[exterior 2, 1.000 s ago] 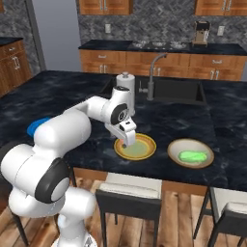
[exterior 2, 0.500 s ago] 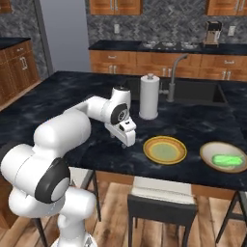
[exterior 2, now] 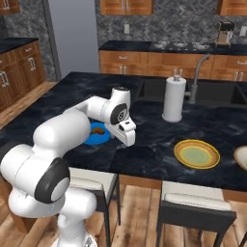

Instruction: Pick the chicken drumstick and corn from their plates and place them in the bowl. Then put the bowl in the fridge.

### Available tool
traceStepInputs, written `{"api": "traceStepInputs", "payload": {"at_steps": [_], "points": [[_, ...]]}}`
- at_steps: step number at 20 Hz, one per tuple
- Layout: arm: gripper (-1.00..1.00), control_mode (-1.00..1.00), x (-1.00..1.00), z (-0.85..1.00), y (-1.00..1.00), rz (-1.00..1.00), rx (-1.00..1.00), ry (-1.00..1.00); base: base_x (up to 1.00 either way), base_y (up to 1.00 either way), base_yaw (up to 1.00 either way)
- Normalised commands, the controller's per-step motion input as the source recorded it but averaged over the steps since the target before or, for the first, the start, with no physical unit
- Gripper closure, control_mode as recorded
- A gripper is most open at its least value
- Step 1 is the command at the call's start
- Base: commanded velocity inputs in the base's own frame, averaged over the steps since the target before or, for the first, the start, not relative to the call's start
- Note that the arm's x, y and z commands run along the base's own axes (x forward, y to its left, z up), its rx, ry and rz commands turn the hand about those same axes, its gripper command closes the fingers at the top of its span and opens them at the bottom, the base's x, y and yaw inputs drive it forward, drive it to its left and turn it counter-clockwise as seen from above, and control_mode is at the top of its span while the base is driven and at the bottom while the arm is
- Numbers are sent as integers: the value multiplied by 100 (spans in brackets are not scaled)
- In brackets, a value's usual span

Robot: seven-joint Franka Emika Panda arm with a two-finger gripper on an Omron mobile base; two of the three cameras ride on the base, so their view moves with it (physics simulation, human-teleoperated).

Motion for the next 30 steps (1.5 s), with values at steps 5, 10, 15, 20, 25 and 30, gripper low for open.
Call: {"api": "traceStepInputs", "payload": {"at_steps": [5,10,15,20,25,30], "points": [[-100,100,0,0,0,0,0,0,44,35,0],[-100,100,0,0,0,0,0,0,59,29,0],[-100,100,0,0,0,0,0,0,68,20,0],[-100,100,0,0,0,0,0,0,36,8,0],[-100,100,0,0,0,0,0,0,0,0,0],[-100,-100,10,0,0,0,0,0,0,0,0]]}}
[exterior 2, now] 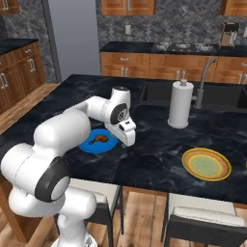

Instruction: Pick the chicken drumstick and corn from their plates and place them in the bowl. Then put the bowl in the fridge.

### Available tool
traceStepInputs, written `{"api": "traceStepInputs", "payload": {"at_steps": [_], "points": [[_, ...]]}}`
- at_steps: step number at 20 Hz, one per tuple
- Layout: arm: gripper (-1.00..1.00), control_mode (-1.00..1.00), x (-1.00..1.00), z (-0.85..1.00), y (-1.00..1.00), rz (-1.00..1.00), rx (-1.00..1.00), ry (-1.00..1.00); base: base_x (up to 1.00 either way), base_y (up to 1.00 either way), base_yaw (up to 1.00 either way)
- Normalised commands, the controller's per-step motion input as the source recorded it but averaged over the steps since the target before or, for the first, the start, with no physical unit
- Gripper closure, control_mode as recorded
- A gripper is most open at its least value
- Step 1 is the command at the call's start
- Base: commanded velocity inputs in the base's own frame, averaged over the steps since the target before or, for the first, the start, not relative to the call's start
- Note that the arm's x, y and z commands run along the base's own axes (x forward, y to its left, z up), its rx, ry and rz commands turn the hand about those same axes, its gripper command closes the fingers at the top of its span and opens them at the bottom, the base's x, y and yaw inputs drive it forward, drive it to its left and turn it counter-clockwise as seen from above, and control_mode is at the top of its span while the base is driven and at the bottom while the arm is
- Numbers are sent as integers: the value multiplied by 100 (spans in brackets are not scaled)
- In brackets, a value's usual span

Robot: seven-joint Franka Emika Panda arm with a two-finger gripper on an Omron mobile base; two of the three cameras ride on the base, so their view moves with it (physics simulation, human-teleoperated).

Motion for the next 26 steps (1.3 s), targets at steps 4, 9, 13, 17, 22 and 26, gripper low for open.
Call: {"api": "traceStepInputs", "payload": {"at_steps": [4,9,13,17,22,26], "points": [[-100,-100,65,0,3,0,0,0,0,0,0],[-100,-100,77,0,20,0,2,0,0,0,0],[-100,-100,69,-1,36,-9,1,0,0,0,0],[-100,-100,48,-6,48,-20,2,0,0,0,0],[-100,-100,21,-19,53,-38,0,0,0,0,0],[-100,-100,28,-26,40,-43,2,0,0,0,0]]}}
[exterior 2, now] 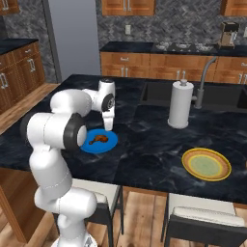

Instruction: Pick the chicken drumstick and corn from their plates and place them in the bowl. Then put the bowl in the fridge.

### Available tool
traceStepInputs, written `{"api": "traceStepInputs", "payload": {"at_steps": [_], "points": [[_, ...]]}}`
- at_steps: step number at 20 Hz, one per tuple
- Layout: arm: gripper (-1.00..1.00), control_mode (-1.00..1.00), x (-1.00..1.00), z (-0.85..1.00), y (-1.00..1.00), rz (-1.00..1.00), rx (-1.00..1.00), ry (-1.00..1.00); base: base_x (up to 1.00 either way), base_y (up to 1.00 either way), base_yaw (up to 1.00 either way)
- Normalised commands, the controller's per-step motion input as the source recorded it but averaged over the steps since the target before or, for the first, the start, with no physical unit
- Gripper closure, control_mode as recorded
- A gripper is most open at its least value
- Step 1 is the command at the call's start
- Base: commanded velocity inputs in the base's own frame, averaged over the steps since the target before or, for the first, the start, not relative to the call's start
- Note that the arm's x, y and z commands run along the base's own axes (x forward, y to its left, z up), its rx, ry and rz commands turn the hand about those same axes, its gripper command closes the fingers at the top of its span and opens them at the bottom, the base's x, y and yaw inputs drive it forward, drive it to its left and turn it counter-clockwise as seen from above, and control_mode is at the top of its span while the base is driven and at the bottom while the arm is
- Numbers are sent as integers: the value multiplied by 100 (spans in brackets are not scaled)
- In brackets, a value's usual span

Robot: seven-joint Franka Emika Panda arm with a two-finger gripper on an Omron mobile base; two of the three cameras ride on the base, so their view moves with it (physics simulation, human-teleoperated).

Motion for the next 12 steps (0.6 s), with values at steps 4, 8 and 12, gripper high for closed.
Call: {"api": "traceStepInputs", "payload": {"at_steps": [4,8,12], "points": [[-100,-100,34,-24,28,-38,6,0,0,0,0],[-100,-100,13,-24,10,-10,14,6,0,0,0],[-100,-100,5,-28,6,3,15,8,0,0,0]]}}
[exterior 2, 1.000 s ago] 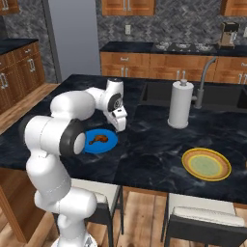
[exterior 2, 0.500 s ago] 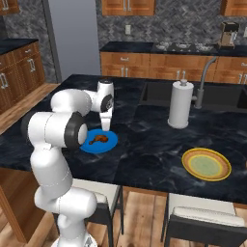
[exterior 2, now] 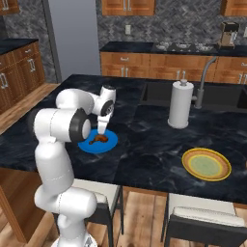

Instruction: Pick the chicken drumstick and corn from their plates and place them in the bowl. Then put the bowl in the fridge.

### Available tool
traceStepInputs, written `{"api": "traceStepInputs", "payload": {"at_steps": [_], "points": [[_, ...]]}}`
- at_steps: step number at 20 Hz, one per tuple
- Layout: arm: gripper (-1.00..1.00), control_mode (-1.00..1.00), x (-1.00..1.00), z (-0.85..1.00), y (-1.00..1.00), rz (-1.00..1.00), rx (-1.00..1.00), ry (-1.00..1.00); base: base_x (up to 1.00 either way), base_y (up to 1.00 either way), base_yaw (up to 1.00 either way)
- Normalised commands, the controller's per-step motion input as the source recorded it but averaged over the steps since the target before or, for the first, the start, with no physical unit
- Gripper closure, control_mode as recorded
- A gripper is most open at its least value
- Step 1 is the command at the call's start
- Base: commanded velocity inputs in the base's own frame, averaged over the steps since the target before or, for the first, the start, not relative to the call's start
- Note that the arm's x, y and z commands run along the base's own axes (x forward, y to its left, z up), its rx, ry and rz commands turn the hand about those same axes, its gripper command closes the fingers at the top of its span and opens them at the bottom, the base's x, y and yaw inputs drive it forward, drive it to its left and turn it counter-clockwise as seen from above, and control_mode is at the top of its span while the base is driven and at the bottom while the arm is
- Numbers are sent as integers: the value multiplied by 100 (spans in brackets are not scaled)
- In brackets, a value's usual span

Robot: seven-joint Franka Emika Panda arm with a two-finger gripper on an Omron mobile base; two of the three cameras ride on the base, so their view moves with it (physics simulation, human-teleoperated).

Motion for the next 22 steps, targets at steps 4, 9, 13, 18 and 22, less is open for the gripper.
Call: {"api": "traceStepInputs", "payload": {"at_steps": [4,9,13,18,22], "points": [[-100,-100,-17,-14,10,11,6,2,0,0,0],[-100,-100,-20,-13,19,6,-5,0,0,0,0],[-100,-100,-3,-21,17,-2,-9,0,0,0,0],[-100,-100,10,-22,2,-4,-11,-4,0,0,0],[-100,-100,26,-11,-3,0,-3,0,0,0,0]]}}
